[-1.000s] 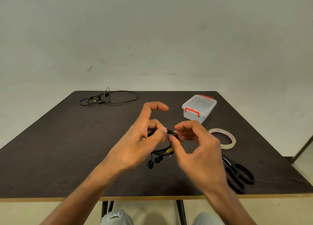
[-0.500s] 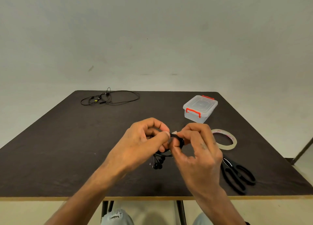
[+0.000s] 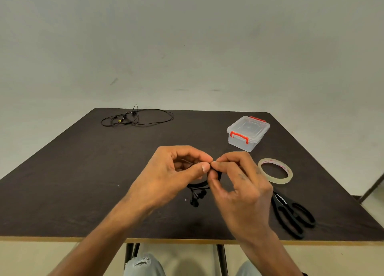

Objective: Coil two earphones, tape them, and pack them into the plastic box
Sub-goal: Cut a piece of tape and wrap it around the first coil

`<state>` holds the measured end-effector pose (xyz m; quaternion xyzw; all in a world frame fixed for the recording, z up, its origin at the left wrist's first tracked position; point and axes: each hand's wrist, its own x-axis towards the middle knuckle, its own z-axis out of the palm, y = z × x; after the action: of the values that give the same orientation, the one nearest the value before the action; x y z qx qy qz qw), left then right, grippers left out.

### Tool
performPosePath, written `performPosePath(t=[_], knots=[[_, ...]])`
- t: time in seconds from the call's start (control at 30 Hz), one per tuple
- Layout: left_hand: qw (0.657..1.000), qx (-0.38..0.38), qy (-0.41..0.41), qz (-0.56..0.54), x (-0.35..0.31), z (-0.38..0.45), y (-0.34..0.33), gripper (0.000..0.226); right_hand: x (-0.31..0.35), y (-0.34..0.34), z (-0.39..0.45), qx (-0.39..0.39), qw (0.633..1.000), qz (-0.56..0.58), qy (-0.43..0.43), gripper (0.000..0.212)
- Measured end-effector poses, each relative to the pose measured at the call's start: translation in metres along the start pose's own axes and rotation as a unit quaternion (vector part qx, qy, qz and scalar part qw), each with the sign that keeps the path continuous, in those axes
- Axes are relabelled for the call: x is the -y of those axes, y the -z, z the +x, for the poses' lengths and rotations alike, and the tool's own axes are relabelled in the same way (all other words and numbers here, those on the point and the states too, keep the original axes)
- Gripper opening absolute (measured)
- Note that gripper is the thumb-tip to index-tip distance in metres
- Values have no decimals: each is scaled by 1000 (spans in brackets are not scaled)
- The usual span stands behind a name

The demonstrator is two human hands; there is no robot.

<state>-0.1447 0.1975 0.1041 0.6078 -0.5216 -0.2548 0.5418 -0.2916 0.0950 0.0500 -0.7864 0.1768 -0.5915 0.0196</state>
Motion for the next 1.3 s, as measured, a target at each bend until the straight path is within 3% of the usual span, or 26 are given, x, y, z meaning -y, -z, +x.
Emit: performPosePath(t=[0.2,0.4,0.6,0.77,0.97,1.17,1.3], knots=[[996,-10,-59,71,5,-2,4,9,10,8,12,69,987,101,-104,22],[988,-24,-103,113,7,1,5,7,17,18,30,134,921,233,-281,23],[924,18,-205,321,9,5,18,18,10,18,39,178,896,234,-334,20],[897,7,-226,381,14,-1,23,16,5,6,44,239,866,257,-356,17],[904,-50,-141,400,32,-8,51,14,17,-44,43,294,841,265,-369,17],[871,-93,-42,480,56,-11,117,16,52,-122,59,365,847,210,-325,18],[913,-91,38,397,80,-13,169,14,75,-181,65,433,799,242,-340,19]])
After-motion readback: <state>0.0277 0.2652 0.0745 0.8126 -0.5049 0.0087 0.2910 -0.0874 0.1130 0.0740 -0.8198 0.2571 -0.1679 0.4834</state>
